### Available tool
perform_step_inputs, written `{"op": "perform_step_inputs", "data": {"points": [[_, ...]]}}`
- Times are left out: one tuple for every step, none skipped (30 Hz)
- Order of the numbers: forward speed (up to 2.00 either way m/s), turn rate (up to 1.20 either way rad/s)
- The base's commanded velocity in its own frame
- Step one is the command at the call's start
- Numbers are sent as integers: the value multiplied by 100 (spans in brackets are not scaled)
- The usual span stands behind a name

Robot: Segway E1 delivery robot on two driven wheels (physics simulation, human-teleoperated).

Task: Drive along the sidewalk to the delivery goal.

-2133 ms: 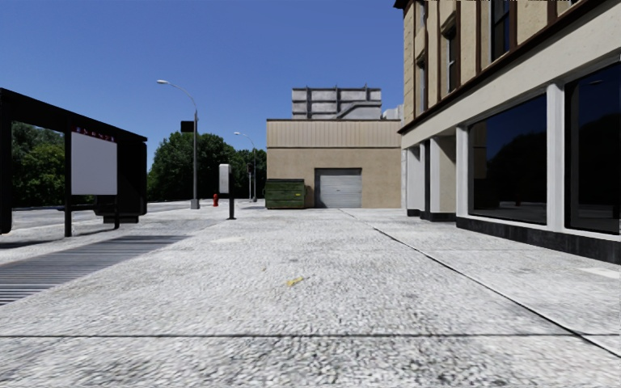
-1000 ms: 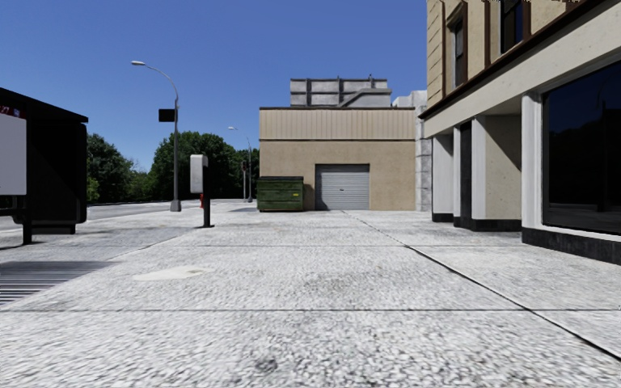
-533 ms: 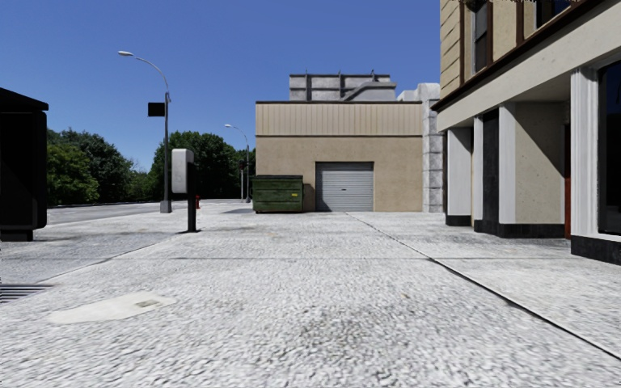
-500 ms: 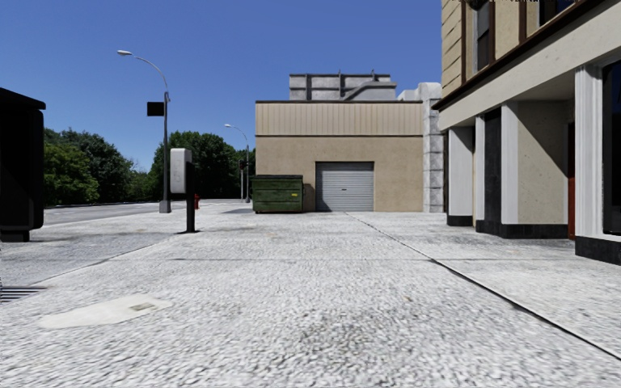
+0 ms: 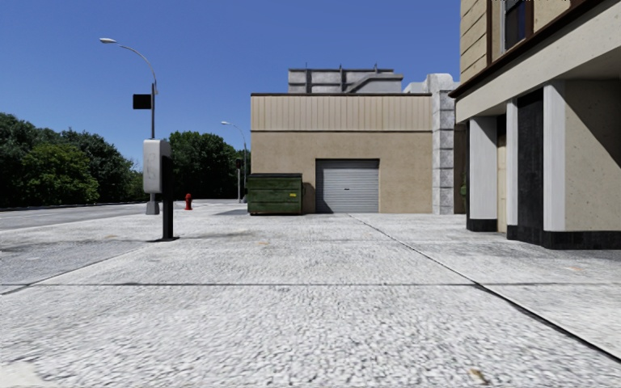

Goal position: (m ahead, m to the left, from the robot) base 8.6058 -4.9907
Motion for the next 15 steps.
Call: {"op": "perform_step_inputs", "data": {"points": [[200, 0], [200, 0], [200, 0], [200, 0], [200, 0], [200, 0], [200, 0], [200, 0], [200, 0], [200, 0], [200, 0], [200, 0], [200, 0], [200, 0], [200, 0]]}}
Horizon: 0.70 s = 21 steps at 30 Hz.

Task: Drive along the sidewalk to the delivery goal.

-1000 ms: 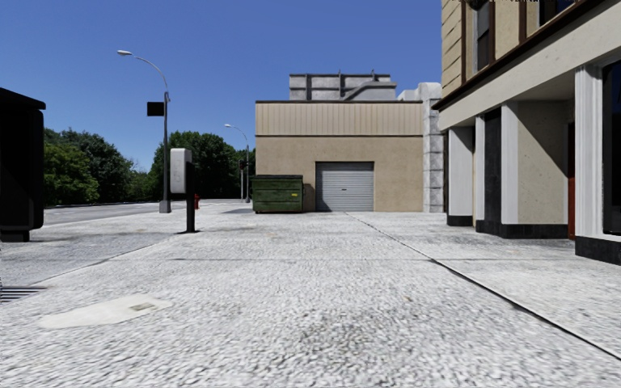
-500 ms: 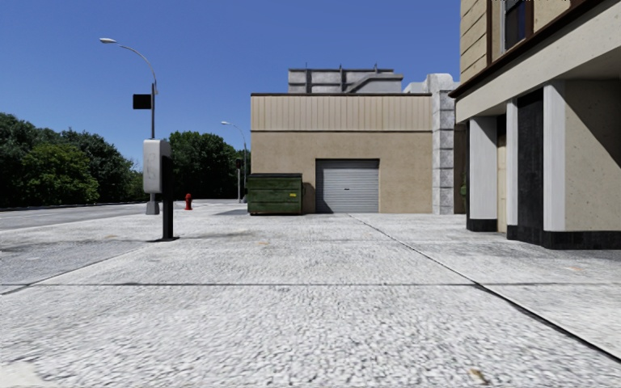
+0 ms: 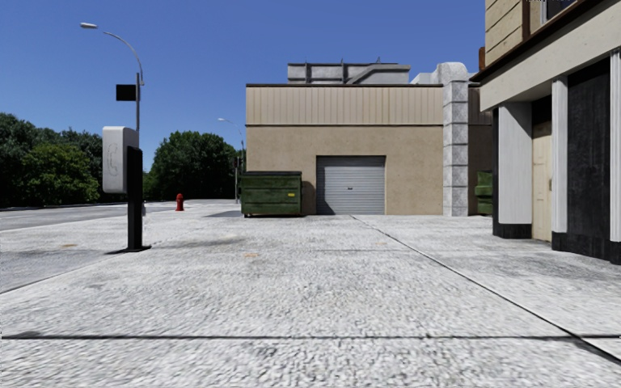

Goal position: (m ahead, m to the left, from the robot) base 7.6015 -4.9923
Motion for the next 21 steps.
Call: {"op": "perform_step_inputs", "data": {"points": [[200, 0], [200, 0], [200, 0], [200, 0], [200, 0], [200, 0], [200, 0], [200, 0], [200, 0], [200, 0], [200, 0], [200, 0], [200, 0], [200, 0], [200, 0], [200, 0], [200, 0], [200, 0], [200, 0], [200, 0], [200, 0]]}}
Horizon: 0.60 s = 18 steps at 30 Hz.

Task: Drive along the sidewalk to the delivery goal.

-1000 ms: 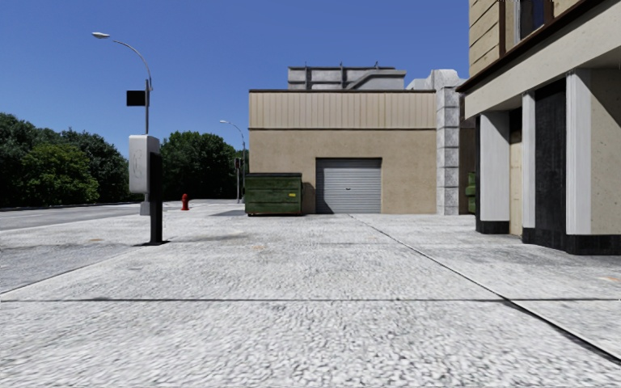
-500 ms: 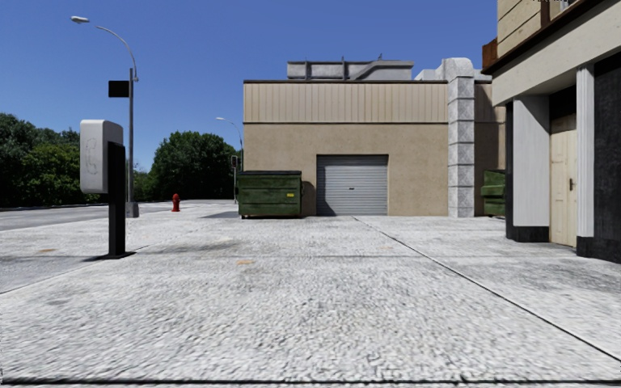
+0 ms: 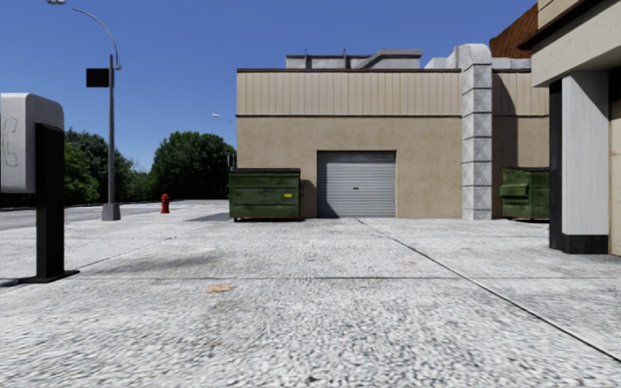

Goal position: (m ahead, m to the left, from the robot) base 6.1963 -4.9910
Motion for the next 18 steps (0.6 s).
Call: {"op": "perform_step_inputs", "data": {"points": [[200, 0], [200, 0], [200, 0], [200, 0], [200, 0], [200, 0], [200, 0], [200, 0], [200, 0], [200, 0], [200, 0], [200, 0], [200, 0], [198, 0], [194, 0], [190, 0], [188, 0], [186, 0]]}}
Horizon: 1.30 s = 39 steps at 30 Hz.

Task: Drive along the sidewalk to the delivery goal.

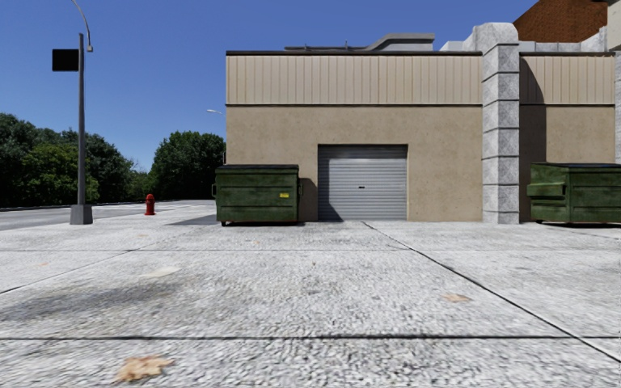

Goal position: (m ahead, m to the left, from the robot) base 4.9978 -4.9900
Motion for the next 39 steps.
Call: {"op": "perform_step_inputs", "data": {"points": [[184, 0], [182, 0], [179, 0], [178, 0], [177, 0], [176, 0], [174, 0], [170, 0], [167, 0], [167, 0], [165, 0], [160, 0], [159, 0], [158, 0], [157, 0], [157, 0], [157, 0], [157, 0], [157, 0], [157, 0], [157, 0], [157, 0], [157, 0], [157, 0], [157, 0], [157, 0], [157, 0], [157, 0], [157, 0], [157, 0], [157, 0], [157, 0], [157, 0], [157, -4], [157, -15], [157, -35], [157, -47], [157, -51], [157, -53]]}}
